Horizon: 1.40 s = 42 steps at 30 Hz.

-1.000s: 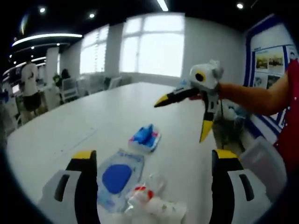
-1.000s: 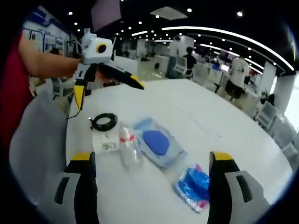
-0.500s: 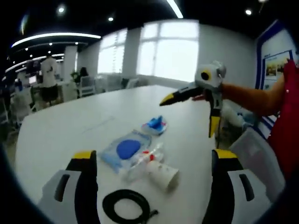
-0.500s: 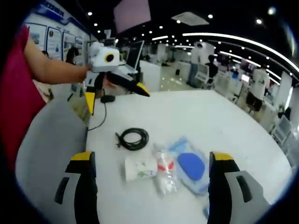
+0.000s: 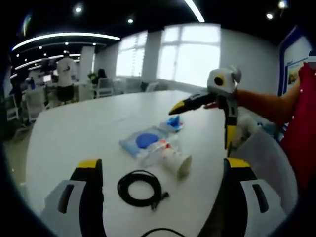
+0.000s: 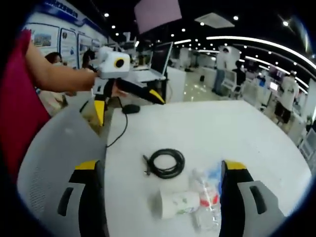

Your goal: Arrange the tabletop items into an orderly group along one side of the table until the central work area is clear of visible clutter.

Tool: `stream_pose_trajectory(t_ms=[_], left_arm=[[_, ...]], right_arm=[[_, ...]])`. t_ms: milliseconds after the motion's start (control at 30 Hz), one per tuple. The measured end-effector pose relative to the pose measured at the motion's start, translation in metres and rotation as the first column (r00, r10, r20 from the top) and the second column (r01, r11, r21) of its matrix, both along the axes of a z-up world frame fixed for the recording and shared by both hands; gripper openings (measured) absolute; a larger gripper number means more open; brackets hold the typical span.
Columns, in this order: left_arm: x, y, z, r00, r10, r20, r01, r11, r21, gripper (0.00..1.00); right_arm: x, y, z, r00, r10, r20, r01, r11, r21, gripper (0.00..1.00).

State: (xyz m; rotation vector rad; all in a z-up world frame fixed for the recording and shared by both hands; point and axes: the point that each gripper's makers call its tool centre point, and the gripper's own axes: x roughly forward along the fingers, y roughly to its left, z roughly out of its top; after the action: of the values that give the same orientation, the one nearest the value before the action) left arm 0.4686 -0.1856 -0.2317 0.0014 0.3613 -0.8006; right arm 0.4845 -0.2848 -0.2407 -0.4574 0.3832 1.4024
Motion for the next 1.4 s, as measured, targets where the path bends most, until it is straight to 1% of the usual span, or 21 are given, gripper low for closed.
stream_pose_trajectory(t_ms=[167,333,433,533,633,700,800,1033,1133,1200,1300,1400], left_arm=[[-0.007,0.016,-0.008,1.0,0.027,-0.007,-0.027,1.0,-0.009,0.98],[-0.008,0.031,-0.016,0.998,0.055,-0.016,-0.055,0.998,-0.016,0.97],[-0.007,0.039,-0.02,0.997,0.072,-0.022,-0.072,0.997,-0.028,0.96],[-0.003,0.042,-0.027,0.996,0.081,-0.034,-0.082,0.996,-0.038,0.94],[0.001,0.042,-0.038,0.995,0.079,-0.054,-0.081,0.996,-0.036,0.93],[0.003,0.039,-0.048,0.995,0.068,-0.072,-0.07,0.997,-0.028,0.92],[0.009,0.035,-0.058,0.994,0.061,-0.091,-0.063,0.998,-0.024,0.91],[0.031,0.034,-0.073,0.991,0.077,-0.11,-0.08,0.997,-0.021,0.83],[0.042,0.033,-0.084,0.989,0.087,-0.122,-0.086,0.996,0.009,0.79],[0.046,0.032,-0.091,0.988,0.087,-0.126,-0.084,0.996,0.028,0.74],[0.055,0.029,-0.099,0.987,0.085,-0.134,-0.08,0.996,0.042,0.7],[0.061,0.028,-0.105,0.987,0.087,-0.137,-0.08,0.995,0.057,0.63]], right_arm=[[-0.006,0.018,-0.009,1.0,0.023,-0.021,-0.023,1.0,-0.01,0.98],[-0.007,0.031,-0.02,0.998,0.037,-0.049,-0.038,0.999,-0.018,0.98],[-0.005,0.039,-0.027,0.997,0.044,-0.062,-0.046,0.999,-0.028,0.97],[0.0,0.044,-0.034,0.996,0.041,-0.079,-0.044,0.999,-0.031,0.96],[0.006,0.048,-0.041,0.994,0.033,-0.101,-0.037,0.999,-0.035,0.95],[0.009,0.05,-0.048,0.993,0.026,-0.117,-0.031,0.999,-0.04,0.94],[0.014,0.053,-0.057,0.99,0.017,-0.137,-0.024,0.998,-0.051,0.92],[0.03,0.058,-0.07,0.986,-0.02,-0.164,0.01,0.998,-0.062,0.85],[0.038,0.061,-0.079,0.987,-0.039,-0.157,0.026,0.996,-0.081,0.79],[0.04,0.063,-0.085,0.987,-0.042,-0.154,0.028,0.995,-0.096,0.75],[0.045,0.067,-0.094,0.987,-0.057,-0.148,0.039,0.992,-0.12,0.7],[0.052,0.068,-0.102,0.983,-0.087,-0.163,0.066,0.989,-0.132,0.61]])
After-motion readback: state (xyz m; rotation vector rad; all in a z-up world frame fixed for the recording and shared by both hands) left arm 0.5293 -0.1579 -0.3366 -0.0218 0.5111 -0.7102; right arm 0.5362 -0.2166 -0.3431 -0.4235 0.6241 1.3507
